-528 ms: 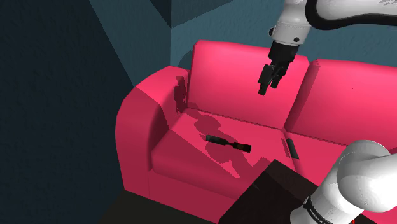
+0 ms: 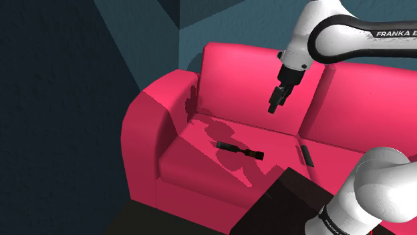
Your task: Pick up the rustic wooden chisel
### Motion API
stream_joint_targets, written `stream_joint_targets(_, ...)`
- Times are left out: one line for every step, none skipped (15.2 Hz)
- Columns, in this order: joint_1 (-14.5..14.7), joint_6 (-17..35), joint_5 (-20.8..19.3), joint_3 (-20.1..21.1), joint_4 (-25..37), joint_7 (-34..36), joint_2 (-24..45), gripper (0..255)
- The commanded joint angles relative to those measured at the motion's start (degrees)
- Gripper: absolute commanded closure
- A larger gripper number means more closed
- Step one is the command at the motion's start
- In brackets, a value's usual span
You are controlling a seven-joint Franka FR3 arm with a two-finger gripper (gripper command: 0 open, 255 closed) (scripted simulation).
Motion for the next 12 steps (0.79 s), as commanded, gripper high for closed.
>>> stream_joint_targets(0.0,4.5,-0.7,-2.1,-2.9,-3.1,0.7,0)
stream_joint_targets(0.0,6.7,-1.0,-3.2,-4.3,-4.6,1.2,0)
stream_joint_targets(-0.1,9.0,-1.3,-4.3,-5.5,-6.1,1.9,0)
stream_joint_targets(0.0,11.3,-1.6,-5.4,-6.7,-7.6,2.8,0)
stream_joint_targets(0.0,13.7,-1.9,-6.6,-7.7,-9.1,3.8,0)
stream_joint_targets(0.0,16.0,-2.1,-7.7,-8.6,-10.7,5.0,0)
stream_joint_targets(0.1,18.4,-2.3,-8.9,-9.4,-12.3,6.3,0)
stream_joint_targets(0.3,20.9,-2.4,-10.2,-10.1,-14.0,7.7,0)
stream_joint_targets(0.5,23.3,-2.4,-11.4,-10.7,-15.7,9.3,0)
stream_joint_targets(0.7,25.8,-2.3,-12.7,-11.2,-17.5,11.0,0)
stream_joint_targets(1.1,28.2,-2.1,-14.0,-11.5,-19.3,12.9,0)
stream_joint_targets(1.5,30.7,-1.7,-15.3,-11.8,-21.3,14.9,0)
